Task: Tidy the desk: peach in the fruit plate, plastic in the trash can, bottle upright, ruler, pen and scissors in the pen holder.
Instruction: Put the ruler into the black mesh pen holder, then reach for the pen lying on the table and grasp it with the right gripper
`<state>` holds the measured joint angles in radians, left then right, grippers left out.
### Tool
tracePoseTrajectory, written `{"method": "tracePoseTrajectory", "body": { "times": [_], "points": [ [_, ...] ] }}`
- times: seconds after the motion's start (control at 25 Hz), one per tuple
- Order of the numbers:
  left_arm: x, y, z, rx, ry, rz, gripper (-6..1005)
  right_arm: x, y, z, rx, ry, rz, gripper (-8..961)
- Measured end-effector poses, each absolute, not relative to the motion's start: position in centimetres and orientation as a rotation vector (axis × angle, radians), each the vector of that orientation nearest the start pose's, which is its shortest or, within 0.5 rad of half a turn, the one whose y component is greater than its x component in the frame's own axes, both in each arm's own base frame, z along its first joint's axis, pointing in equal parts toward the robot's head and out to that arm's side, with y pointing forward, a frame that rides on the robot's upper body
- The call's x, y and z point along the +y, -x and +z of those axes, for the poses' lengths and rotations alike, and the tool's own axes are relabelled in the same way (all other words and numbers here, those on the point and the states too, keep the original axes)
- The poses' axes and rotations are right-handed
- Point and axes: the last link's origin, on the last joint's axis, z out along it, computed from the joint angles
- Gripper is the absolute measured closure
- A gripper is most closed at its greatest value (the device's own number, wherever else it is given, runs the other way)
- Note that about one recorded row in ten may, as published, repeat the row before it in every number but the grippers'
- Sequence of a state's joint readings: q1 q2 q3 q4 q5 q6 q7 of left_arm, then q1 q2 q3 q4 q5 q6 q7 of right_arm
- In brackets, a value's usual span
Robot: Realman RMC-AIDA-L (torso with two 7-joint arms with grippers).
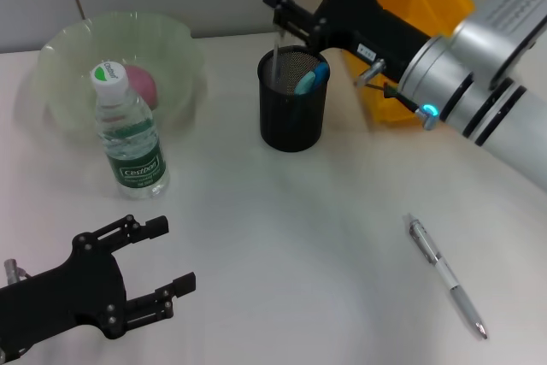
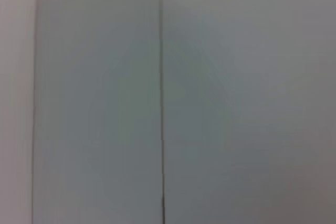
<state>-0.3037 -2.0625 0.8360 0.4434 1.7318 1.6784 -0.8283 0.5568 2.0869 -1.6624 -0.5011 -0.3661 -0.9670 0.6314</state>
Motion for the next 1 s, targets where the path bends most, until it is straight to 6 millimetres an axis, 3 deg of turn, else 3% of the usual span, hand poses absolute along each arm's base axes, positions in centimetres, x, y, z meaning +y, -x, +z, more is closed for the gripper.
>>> {"method": "tracePoseTrajectory", "body": {
  "times": [0.04, 0.16, 0.36, 0.48, 0.68, 0.84, 1.0],
  "points": [
    [24.2, 30.1, -2.3, -0.291, 2.647, -0.919, 214, 39.1, -19.0, -3.9, 0.358, 2.096, 1.02, 409],
    [24.2, 30.1, -2.3, -0.291, 2.648, -0.919, 214, 39.0, -18.8, -3.2, 0.347, 2.072, 1.038, 192],
    [24.1, 30.2, -2.3, -0.295, 2.646, -0.916, 214, 39.0, -17.4, -1.9, 0.342, 2.056, 1.016, 160],
    [24.0, 30.3, -2.2, -0.3, 2.645, -0.913, 214, 39.3, -16.4, -1.4, 0.372, 2.076, 0.905, 141],
    [23.8, 30.5, -2.2, -0.309, 2.642, -0.911, 214, 38.3, -14.0, -1.4, 0.438, 2.125, 0.819, 122],
    [23.8, 30.6, -2.1, -0.309, 2.641, -0.904, 214, 36.9, -13.7, -1.3, 0.471, 2.199, 0.767, 123],
    [23.8, 30.6, -2.1, -0.306, 2.641, -0.902, 214, 37.1, -13.9, -0.8, 0.55, 2.23, 0.741, 123]
  ]
}}
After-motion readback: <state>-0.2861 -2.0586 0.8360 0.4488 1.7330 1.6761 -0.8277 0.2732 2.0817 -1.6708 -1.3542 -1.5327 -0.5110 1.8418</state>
